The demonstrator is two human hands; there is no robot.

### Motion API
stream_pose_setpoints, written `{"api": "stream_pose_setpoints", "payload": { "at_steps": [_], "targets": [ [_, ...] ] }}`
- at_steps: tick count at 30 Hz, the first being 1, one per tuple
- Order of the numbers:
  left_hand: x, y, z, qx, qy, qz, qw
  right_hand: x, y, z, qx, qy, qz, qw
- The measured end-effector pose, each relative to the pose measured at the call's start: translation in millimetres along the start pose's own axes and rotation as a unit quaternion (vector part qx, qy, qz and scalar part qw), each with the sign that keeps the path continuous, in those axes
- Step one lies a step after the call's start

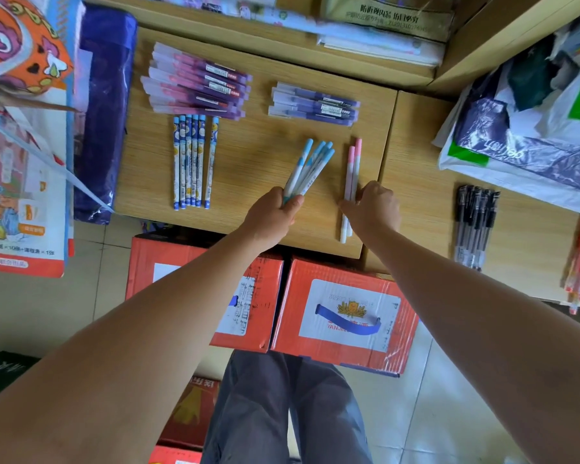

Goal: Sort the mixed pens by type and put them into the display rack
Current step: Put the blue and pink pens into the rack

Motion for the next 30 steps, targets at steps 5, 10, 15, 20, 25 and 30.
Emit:
{"api": "stream_pose_setpoints", "payload": {
  "at_steps": [5, 10, 15, 20, 25, 30],
  "targets": [
    [0.1, 1.7, 3.1, 0.017, -0.003, 0.001, 1.0, -11.4, -5.7, 1.5, -0.015, 0.027, 0.069, 0.997],
    [0.6, 1.2, 6.3, 0.03, -0.014, -0.008, 0.999, -13.9, -5.1, 0.4, -0.006, 0.059, 0.147, 0.987],
    [2.7, -5.6, 12.9, 0.042, -0.024, -0.013, 0.999, -0.1, -9.3, -10.1, -0.065, 0.085, -0.003, 0.994],
    [9.9, -22.2, 26.6, 0.057, -0.029, -0.017, 0.998, 11.0, -4.2, 7.6, -0.179, 0.111, -0.247, 0.946],
    [40.7, -48.8, 52.5, 0.041, -0.037, -0.049, 0.997, 27.0, 20.0, 51.9, -0.202, 0.127, -0.346, 0.908],
    [88.9, -79.0, 82.9, 0.04, -0.043, -0.162, 0.985, 52.6, 52.5, 111.9, -0.152, 0.16, -0.413, 0.883]
  ]
}}
Point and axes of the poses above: each hand's wrist, its own z-axis away from the middle knuckle, its own y-axis out of the back of the hand, x = y × z, the point moved 8 cm from there along -z, towards the middle knuckle, and after that the axes turned 14 degrees about -x, right-handed, at the moved point
